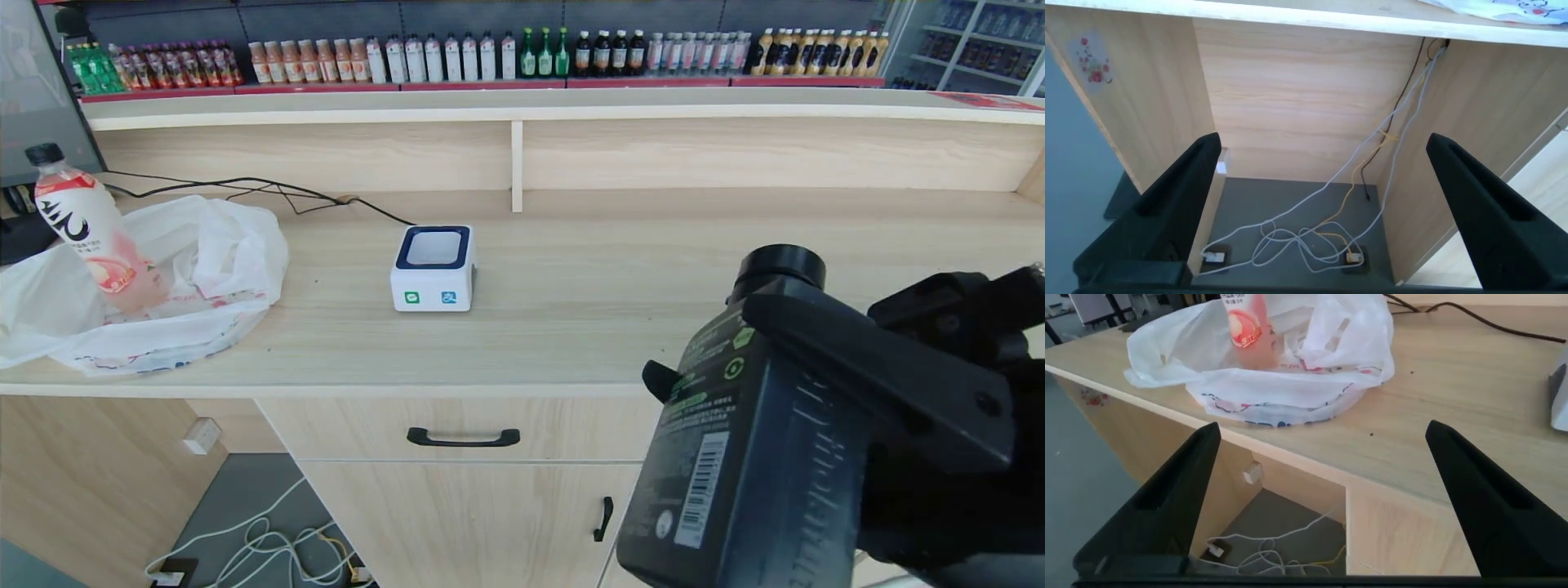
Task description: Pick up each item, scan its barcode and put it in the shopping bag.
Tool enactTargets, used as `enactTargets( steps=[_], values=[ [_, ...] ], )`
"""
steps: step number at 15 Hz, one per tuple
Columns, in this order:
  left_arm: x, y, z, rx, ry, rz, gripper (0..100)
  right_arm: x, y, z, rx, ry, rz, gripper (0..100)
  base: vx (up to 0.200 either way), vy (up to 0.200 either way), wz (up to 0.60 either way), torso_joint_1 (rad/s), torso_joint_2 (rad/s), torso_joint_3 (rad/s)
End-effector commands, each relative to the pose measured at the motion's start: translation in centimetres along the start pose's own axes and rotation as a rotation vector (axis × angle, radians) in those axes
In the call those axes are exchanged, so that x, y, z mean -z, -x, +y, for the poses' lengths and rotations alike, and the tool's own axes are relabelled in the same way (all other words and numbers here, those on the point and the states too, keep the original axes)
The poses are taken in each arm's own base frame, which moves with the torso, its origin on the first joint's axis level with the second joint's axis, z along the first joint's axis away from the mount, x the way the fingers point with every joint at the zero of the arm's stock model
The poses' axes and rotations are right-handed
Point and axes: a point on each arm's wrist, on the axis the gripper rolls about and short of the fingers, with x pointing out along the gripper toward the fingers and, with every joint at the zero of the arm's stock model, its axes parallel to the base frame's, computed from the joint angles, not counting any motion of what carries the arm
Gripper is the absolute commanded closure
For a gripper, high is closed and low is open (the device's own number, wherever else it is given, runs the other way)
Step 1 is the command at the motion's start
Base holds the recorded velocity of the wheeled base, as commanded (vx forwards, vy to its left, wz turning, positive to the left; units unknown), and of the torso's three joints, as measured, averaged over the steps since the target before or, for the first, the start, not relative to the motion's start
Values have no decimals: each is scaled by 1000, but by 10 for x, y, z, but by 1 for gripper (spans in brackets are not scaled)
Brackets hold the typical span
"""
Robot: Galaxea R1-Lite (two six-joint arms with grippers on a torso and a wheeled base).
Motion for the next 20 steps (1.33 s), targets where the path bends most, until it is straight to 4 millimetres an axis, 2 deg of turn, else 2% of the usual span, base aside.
enactTargets(
  steps=[1, 6, 11, 20],
  values=[
    [0, 0, 0, -1, 0, 0, 0, 1, 1, 0, -1, 0, 3, 0, 0, -200, 0, 7, 2, 2],
    [0, 0, 0, -1, 6, 0, 0, 0, 5, -8, 35, -7, 5, 0, 0, -200, 0, 3, 1, 1],
    [0, 0, 0, -2, 10, 0, 0, 4, -2, -8, 36, -7, 17, 0, 0, -200, 0, 1, 1, 1],
    [0, 0, 0, -2, 11, 0, 0, 1, -10, -6, 29, -11, -9, 0, 0, -200, 0, 3, 3, 3]
  ],
)
